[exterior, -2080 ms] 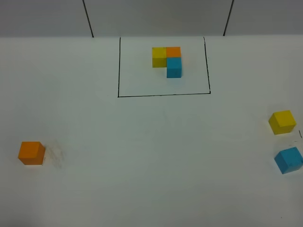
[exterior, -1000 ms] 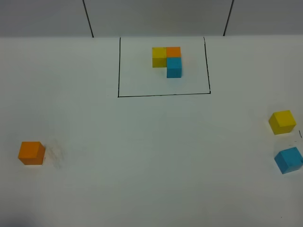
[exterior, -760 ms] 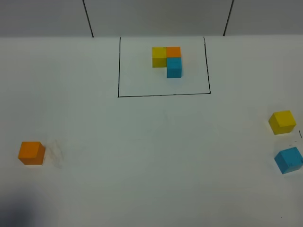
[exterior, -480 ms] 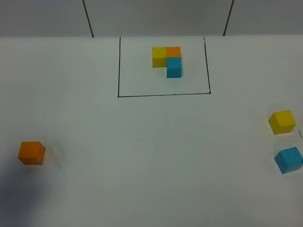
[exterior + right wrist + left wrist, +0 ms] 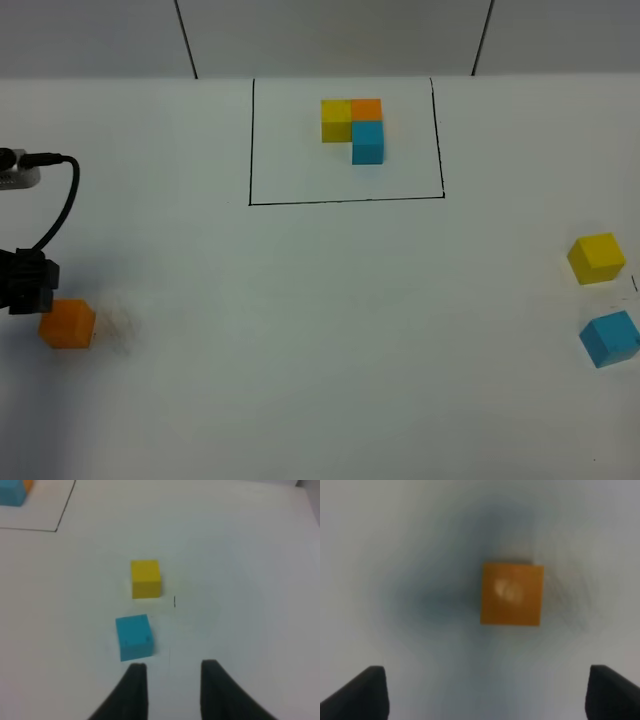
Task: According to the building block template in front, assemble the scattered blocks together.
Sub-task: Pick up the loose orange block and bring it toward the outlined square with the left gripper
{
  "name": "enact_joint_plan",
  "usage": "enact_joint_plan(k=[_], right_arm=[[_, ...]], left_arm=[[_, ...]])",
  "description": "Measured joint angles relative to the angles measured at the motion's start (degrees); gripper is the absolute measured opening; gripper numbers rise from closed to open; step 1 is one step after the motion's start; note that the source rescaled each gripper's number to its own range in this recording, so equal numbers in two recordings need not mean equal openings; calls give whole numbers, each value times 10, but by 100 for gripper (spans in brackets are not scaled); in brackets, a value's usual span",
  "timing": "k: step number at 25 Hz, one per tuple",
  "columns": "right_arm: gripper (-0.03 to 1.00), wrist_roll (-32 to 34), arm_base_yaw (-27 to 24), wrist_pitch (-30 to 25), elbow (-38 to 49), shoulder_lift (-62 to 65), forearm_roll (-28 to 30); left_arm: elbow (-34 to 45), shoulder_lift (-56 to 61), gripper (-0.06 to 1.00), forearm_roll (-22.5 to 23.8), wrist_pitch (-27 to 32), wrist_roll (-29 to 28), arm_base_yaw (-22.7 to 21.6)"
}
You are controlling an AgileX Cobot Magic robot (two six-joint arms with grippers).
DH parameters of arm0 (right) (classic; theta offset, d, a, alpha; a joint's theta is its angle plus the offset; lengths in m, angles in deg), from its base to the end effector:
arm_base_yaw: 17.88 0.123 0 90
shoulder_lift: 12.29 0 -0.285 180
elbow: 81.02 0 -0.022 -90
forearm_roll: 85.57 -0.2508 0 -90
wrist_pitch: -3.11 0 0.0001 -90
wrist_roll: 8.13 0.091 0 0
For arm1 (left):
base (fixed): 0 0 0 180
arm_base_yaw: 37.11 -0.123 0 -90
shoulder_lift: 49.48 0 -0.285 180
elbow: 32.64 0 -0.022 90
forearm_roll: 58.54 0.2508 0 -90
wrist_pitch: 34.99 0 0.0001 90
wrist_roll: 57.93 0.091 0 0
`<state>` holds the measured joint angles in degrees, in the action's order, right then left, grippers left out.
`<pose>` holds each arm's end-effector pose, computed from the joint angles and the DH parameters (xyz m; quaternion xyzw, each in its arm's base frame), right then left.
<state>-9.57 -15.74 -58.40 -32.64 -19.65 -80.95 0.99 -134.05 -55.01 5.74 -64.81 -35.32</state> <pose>-0.0068 -0.0067 0.2773 -0.0246 0.8527 -0.0371 0.5205 0.2371 -0.0037 0.2227 -0.0244 0.9826 0.0101 0.1840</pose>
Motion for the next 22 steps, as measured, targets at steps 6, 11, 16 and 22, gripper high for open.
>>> enact_joint_plan(k=[6,11,16,22], right_arm=[[0,0,0,0,0,0,0],[0,0,0,0,0,0,0],[0,0,0,0,0,0,0],[0,0,0,0,0,0,0]], left_arm=[[-1,-79,68,-29,-58,27,0],[-1,-145,68,-43,-98,43,0],[-1,-202,68,-43,-131,44,0],[-2,-255,49,-41,-166,45,0]])
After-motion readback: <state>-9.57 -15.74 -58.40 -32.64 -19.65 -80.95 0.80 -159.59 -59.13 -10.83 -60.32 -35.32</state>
